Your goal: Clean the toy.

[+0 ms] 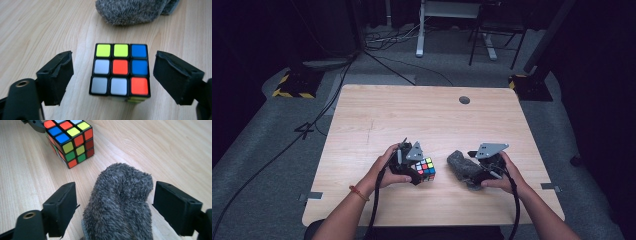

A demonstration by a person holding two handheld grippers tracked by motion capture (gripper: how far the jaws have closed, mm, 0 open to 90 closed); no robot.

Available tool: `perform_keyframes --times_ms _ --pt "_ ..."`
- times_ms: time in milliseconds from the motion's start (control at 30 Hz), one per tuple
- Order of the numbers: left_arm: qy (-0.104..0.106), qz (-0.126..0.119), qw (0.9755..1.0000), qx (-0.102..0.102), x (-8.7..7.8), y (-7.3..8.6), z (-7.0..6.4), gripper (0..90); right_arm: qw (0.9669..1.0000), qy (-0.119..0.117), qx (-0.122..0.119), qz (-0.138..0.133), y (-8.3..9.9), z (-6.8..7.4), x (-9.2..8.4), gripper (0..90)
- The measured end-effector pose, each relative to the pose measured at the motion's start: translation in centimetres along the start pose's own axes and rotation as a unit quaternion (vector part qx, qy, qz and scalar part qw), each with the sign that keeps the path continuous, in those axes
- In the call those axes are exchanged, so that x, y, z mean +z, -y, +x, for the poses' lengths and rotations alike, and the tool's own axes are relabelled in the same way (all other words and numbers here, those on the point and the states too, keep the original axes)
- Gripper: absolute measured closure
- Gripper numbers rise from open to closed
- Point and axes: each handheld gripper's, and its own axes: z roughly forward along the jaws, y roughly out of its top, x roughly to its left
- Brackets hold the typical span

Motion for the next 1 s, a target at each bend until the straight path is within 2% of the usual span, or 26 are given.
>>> perform_keyframes --times_ms 33,100,167,267,333,400,600,833,1000 --pt "-0.005 0.001 1.0 0.001 -0.2 0.0 -0.1 18.0 1.0 -0.003 -0.004 -0.003 -0.2 0.1 -0.3 20.5" --pt "-0.024 0.004 0.9997 0.011 -0.9 0.1 -0.4 17.7 0.9998 0.01 -0.018 0.003 -0.5 0.4 -0.6 20.6" --pt "-0.035 0.004 0.9993 0.012 -1.6 0.2 -0.6 17.0 0.9997 0.01 -0.023 0.006 -0.8 0.5 -0.9 20.8" --pt "-0.041 0.003 0.9991 0.014 -2.4 0.5 -1.0 16.6 0.999 0.017 -0.037 0.017 -1.1 0.6 -1.3 21.1" --pt "-0.058 0.01 0.998 0.022 -2.9 0.9 -1.3 16.2 0.9991 0.022 -0.031 0.017 -1.1 0.5 -1.8 21.6" --pt "-0.066 0.012 0.9975 0.021 -3.3 1.4 -1.5 16.2 0.9984 0.029 -0.038 0.031 -0.7 0.4 -2.2 21.7" --pt "-0.085 0.028 0.996 0.009 -4.2 3.0 -1.4 16.3 0.9984 0.047 -0.022 0.025 1.2 0.1 -4.1 21.6" --pt "-0.104 0.046 0.9935 -0.009 -5.1 5.5 -1.4 16.3 0.9983 0.054 -0.011 0.02 3.7 -0.1 -5.9 21.4" --pt "-0.112 0.055 0.992 -0.015 -5.8 7.0 -1.6 16.4 0.9981 0.06 0.009 0.009 5.8 -0.4 -7.1 21.4"
